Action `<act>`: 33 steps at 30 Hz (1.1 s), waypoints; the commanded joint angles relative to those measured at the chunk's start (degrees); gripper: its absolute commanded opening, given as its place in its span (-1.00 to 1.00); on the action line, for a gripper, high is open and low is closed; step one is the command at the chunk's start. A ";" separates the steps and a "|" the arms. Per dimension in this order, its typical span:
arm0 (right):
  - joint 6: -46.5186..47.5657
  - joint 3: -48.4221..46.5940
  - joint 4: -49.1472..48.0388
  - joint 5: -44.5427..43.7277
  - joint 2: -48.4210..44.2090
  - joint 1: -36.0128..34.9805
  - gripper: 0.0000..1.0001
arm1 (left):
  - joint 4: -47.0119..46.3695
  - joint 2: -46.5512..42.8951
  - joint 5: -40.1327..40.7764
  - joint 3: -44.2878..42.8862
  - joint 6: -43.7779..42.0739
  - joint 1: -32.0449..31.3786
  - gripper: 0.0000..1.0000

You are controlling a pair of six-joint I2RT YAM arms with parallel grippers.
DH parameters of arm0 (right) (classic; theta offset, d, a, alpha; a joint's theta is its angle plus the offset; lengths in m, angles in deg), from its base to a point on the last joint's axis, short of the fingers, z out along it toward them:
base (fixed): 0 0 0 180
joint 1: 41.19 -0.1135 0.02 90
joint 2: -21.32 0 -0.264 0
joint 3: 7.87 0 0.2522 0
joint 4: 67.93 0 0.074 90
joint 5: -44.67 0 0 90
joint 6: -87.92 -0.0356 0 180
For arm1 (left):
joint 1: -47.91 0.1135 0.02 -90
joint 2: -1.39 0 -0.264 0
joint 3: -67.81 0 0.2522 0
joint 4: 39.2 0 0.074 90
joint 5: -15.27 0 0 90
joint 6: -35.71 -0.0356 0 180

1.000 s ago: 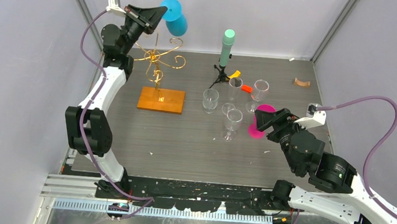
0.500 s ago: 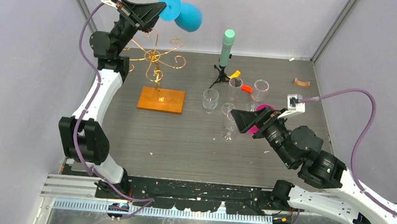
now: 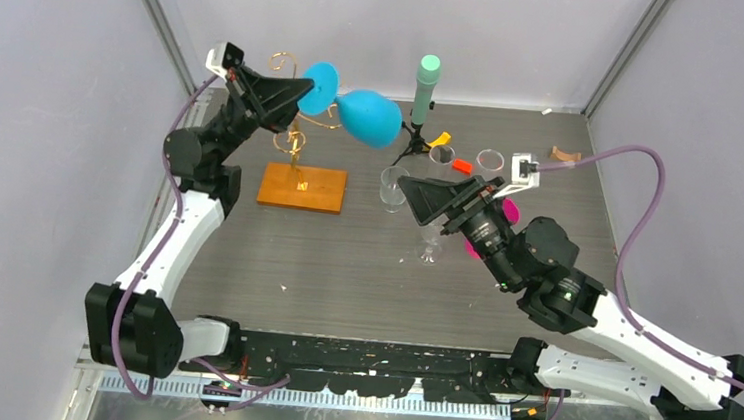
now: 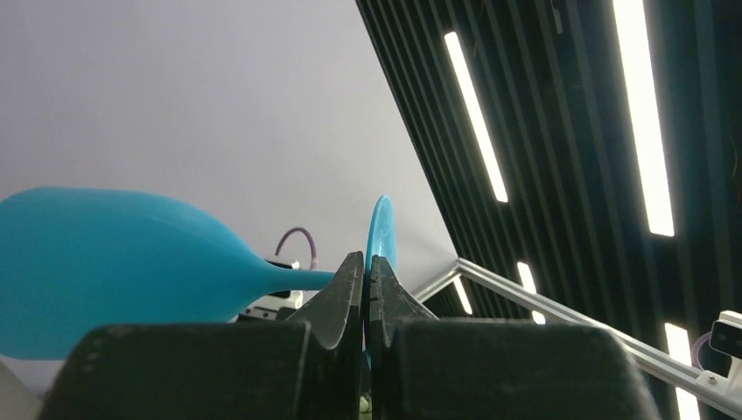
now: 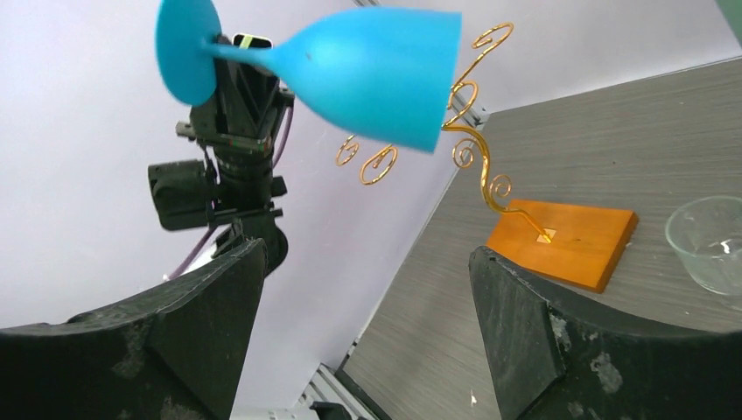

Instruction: Take the wine glass off the wine glass rack

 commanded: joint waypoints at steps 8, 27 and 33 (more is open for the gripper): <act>-2.72 -1.01 -18.90 3.30 7.98 -0.23 0.73 | 2.56 -14.90 3.00 8.44 12.91 -3.38 -1.00; -3.74 1.97 -37.74 19.03 11.37 -0.23 -0.69 | 5.54 -19.95 5.35 14.32 13.20 -3.55 -0.53; -1.75 1.18 -36.11 18.98 10.83 -0.18 -0.99 | 5.49 -20.55 6.37 15.74 10.67 -3.61 -0.05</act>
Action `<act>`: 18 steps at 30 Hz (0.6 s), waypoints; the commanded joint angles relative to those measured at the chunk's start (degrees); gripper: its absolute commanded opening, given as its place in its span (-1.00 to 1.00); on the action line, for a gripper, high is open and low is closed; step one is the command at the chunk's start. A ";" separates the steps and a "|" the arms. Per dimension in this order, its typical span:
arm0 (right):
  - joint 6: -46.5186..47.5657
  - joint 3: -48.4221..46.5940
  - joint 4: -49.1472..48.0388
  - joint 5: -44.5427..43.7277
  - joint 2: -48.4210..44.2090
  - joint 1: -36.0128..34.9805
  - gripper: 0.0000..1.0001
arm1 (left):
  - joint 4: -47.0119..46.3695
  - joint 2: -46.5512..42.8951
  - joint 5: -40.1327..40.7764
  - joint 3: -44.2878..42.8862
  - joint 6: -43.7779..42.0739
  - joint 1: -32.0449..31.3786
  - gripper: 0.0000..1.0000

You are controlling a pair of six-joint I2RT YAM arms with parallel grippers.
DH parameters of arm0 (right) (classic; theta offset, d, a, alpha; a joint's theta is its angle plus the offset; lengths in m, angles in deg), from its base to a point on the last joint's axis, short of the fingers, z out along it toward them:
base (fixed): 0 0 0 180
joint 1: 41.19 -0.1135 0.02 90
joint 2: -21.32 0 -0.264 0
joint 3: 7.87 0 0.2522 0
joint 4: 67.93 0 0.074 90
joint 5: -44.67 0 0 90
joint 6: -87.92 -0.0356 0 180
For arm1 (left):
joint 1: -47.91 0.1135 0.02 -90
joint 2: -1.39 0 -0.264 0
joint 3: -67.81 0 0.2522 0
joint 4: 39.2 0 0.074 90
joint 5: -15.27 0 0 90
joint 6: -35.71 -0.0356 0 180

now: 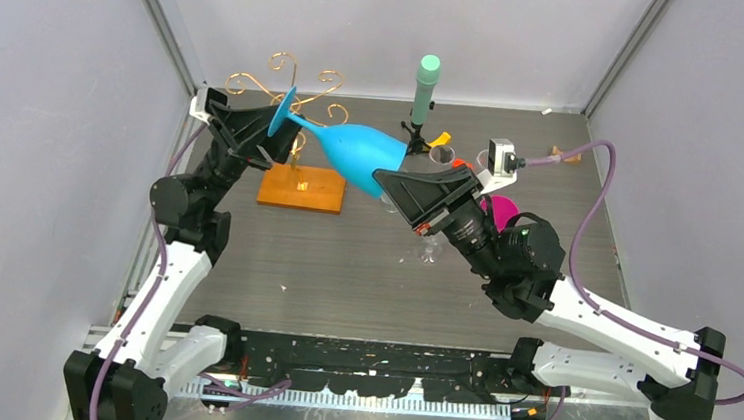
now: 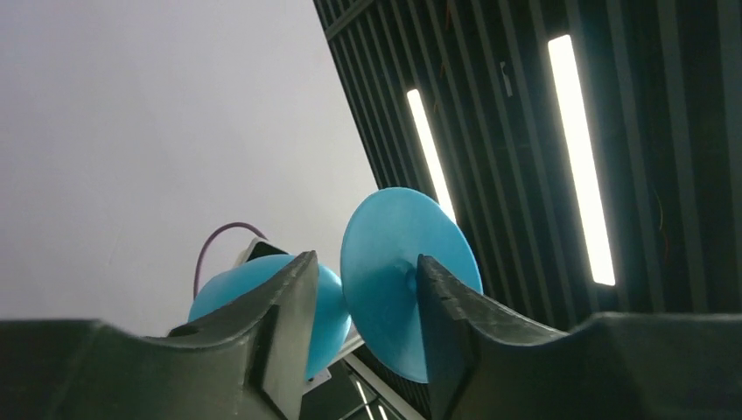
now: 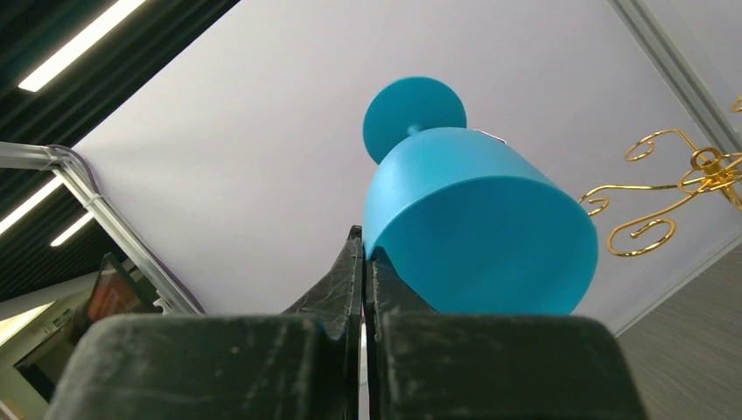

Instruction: Take the wine glass off the wine glass rack

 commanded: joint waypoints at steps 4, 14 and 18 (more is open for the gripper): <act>4.48 -1.73 3.33 -1.33 -0.41 0.25 -0.99 | -2.13 -2.70 -1.30 1.85 3.95 -0.78 0.45; 11.91 -7.50 24.54 -14.18 -5.92 0.25 -1.00 | 8.04 -5.80 -8.18 1.65 -12.90 -0.67 0.99; 13.79 -12.68 42.69 -21.14 -6.88 0.25 -0.99 | 26.63 -8.34 -17.34 -1.78 -30.25 -0.66 0.99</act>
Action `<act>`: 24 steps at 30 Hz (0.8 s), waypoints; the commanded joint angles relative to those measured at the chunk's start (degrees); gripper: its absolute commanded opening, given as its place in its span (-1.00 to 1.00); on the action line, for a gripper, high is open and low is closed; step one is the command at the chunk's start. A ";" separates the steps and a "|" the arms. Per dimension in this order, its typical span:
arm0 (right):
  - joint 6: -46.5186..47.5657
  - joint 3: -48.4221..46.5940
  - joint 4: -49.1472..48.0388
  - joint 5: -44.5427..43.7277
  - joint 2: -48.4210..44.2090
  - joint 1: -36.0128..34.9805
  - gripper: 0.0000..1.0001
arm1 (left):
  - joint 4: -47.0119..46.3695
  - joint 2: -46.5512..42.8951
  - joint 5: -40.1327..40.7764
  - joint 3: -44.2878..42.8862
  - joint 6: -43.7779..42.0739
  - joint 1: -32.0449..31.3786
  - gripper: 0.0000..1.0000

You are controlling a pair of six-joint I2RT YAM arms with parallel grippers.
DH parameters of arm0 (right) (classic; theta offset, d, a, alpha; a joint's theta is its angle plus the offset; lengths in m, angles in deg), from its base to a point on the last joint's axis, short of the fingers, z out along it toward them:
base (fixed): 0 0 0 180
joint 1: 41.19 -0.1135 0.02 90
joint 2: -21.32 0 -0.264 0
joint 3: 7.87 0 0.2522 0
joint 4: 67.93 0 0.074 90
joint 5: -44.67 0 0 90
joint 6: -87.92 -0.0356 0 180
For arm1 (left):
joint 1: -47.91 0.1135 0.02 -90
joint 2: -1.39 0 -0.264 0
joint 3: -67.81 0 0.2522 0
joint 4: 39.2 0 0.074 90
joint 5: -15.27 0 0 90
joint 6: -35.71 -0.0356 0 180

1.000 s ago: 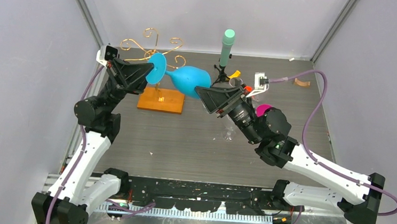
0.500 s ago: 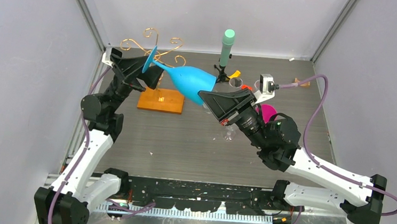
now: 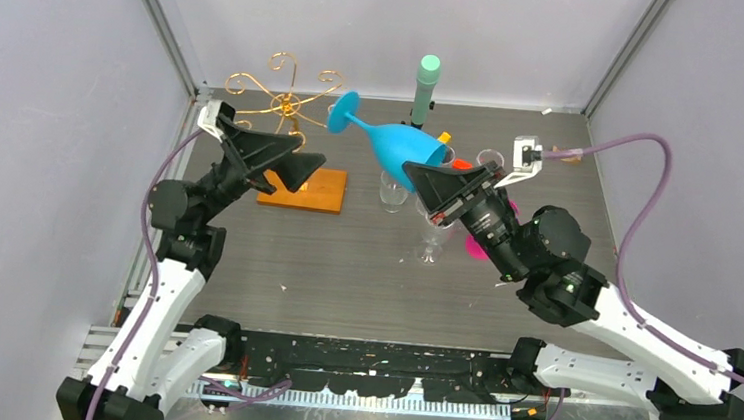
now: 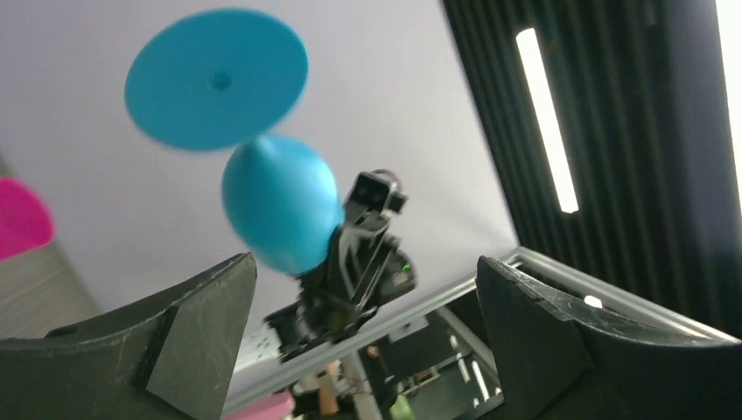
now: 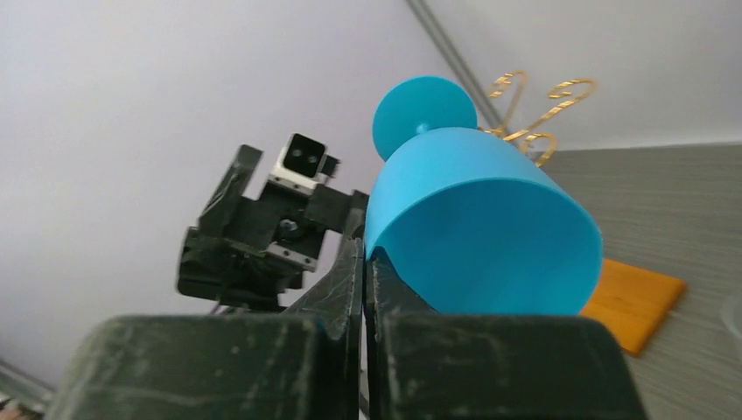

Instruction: Take the wine glass off the wine glass rack

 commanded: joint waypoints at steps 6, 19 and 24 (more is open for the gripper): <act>5.15 -16.49 46.95 -12.37 0.78 0.08 -0.99 | 56.18 -4.28 -12.64 -17.31 -51.53 -0.57 0.99; 9.42 -32.47 67.01 -3.66 23.71 0.08 -0.99 | 91.99 -4.73 14.38 -33.90 -84.57 -0.67 0.99; 9.78 -34.74 67.48 -3.40 33.45 0.08 -0.99 | 94.84 -5.50 22.50 -33.20 -87.11 -1.09 0.99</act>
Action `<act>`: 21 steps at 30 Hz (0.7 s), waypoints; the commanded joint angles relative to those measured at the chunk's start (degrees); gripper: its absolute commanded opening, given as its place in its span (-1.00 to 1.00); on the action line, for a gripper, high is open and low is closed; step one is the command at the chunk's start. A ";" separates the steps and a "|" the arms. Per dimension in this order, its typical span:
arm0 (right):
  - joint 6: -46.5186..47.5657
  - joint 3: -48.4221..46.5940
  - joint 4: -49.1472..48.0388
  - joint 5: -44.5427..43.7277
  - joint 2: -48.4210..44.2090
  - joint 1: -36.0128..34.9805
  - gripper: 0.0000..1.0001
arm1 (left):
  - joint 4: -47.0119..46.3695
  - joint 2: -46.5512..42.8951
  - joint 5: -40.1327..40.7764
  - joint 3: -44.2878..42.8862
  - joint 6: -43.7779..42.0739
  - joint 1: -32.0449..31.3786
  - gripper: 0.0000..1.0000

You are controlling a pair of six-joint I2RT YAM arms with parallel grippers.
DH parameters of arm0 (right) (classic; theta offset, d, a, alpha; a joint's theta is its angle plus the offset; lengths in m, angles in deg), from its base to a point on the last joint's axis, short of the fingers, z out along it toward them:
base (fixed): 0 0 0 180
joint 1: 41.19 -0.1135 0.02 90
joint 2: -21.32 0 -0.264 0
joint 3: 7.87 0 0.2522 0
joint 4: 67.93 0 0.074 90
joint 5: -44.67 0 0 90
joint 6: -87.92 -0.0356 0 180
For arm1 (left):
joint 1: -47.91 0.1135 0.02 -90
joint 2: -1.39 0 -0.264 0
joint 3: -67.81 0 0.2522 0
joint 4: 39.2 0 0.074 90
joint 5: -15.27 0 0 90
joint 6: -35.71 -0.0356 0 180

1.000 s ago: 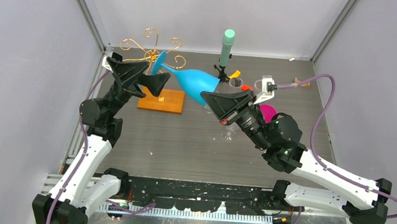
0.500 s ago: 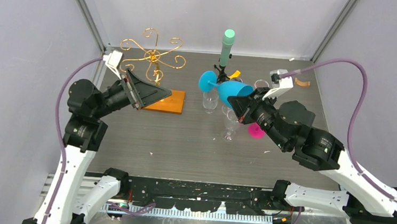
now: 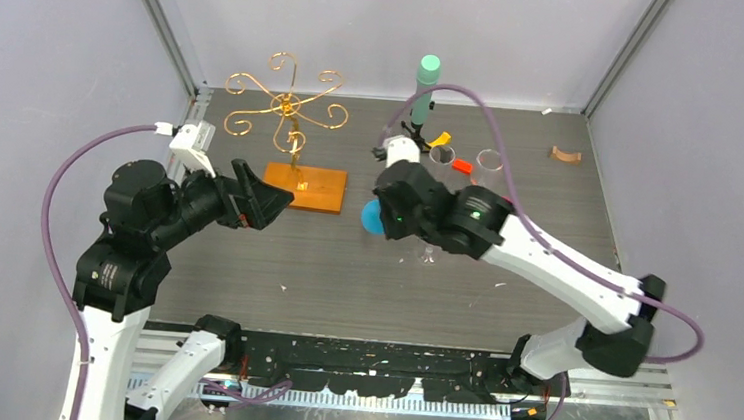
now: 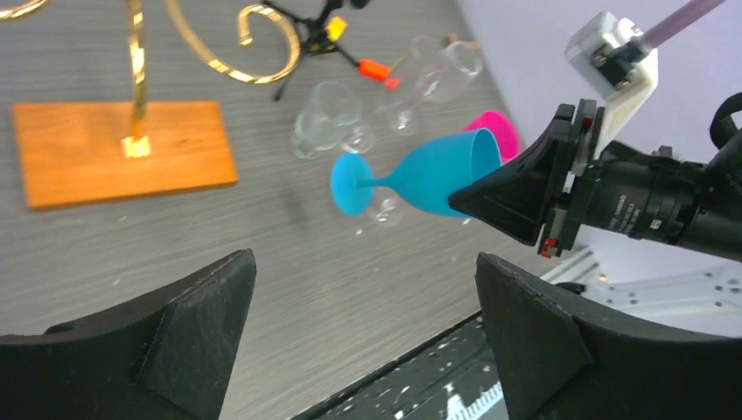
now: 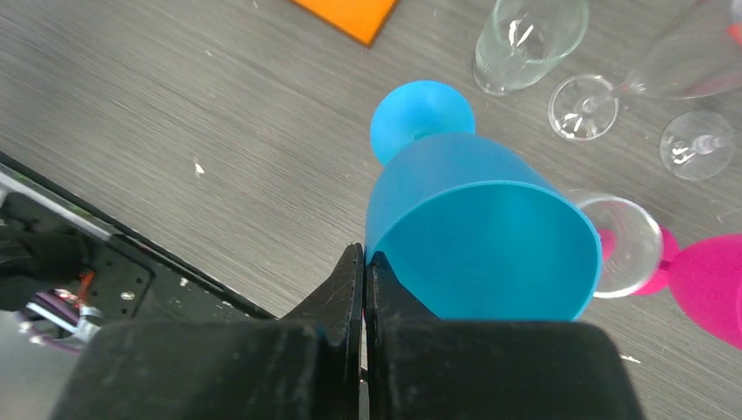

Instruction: Take the wine glass off the wine glass rack

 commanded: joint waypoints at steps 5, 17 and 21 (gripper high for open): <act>1.74 -5.16 2.36 2.67 11.75 0.23 -0.99 | 6.44 -1.23 12.84 0.65 -7.54 -1.01 0.99; 1.95 -8.18 6.30 2.12 20.97 1.36 -0.99 | 7.13 -0.17 15.75 -0.53 -8.77 -3.17 0.99; 1.96 -7.46 6.34 3.21 21.90 2.07 -0.99 | 7.03 -0.02 15.57 -0.19 -8.50 -3.19 0.99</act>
